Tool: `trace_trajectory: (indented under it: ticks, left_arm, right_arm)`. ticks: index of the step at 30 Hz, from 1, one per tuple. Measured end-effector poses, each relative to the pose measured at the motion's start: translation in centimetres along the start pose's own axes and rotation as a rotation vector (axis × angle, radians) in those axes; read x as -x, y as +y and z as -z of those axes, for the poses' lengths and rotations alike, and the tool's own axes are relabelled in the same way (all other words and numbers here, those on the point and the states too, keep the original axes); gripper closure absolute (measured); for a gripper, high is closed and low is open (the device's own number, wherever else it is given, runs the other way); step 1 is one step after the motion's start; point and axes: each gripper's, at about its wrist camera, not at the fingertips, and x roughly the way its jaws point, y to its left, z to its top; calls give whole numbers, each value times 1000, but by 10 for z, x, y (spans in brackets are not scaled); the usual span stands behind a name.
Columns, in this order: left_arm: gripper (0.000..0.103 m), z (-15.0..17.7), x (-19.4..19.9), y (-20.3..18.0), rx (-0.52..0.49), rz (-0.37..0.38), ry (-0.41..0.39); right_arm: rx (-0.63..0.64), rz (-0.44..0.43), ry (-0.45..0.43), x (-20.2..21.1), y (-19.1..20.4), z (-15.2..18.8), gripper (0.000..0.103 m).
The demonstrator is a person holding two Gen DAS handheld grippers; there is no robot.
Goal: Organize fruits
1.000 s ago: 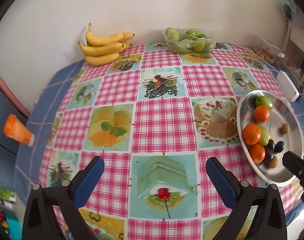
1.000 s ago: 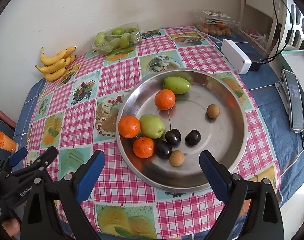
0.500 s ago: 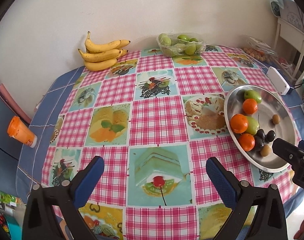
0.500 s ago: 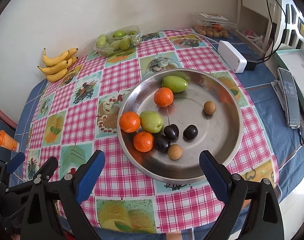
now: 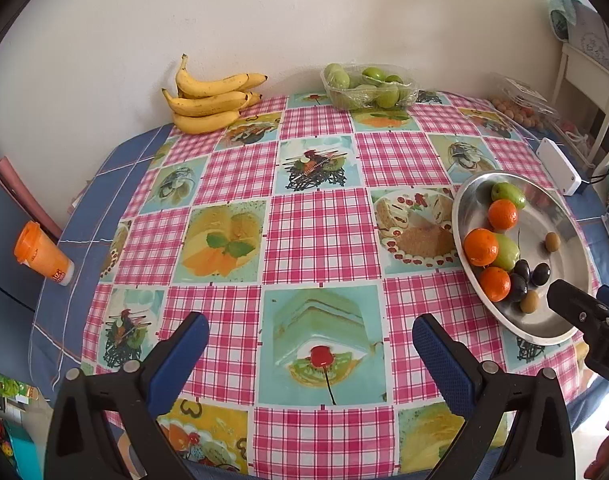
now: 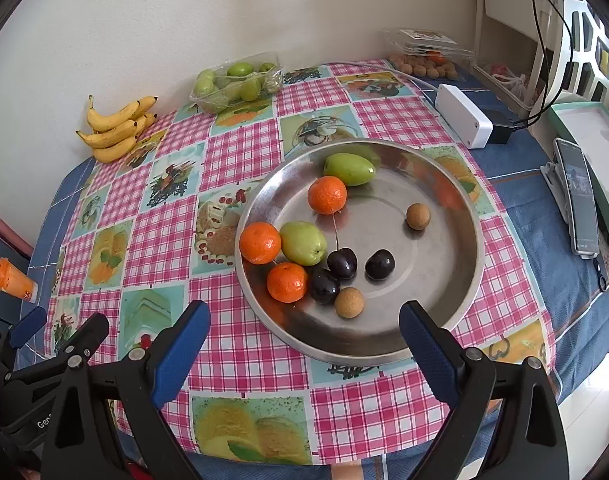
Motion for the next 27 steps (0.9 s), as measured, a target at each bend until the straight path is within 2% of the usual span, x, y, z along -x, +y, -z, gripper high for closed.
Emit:
trace_trajectory:
  ticks: [27]
  left_arm:
    - [0,0,-3,6,35,3,19]
  right_arm:
    - [9,4,17,-5,0,1,7]
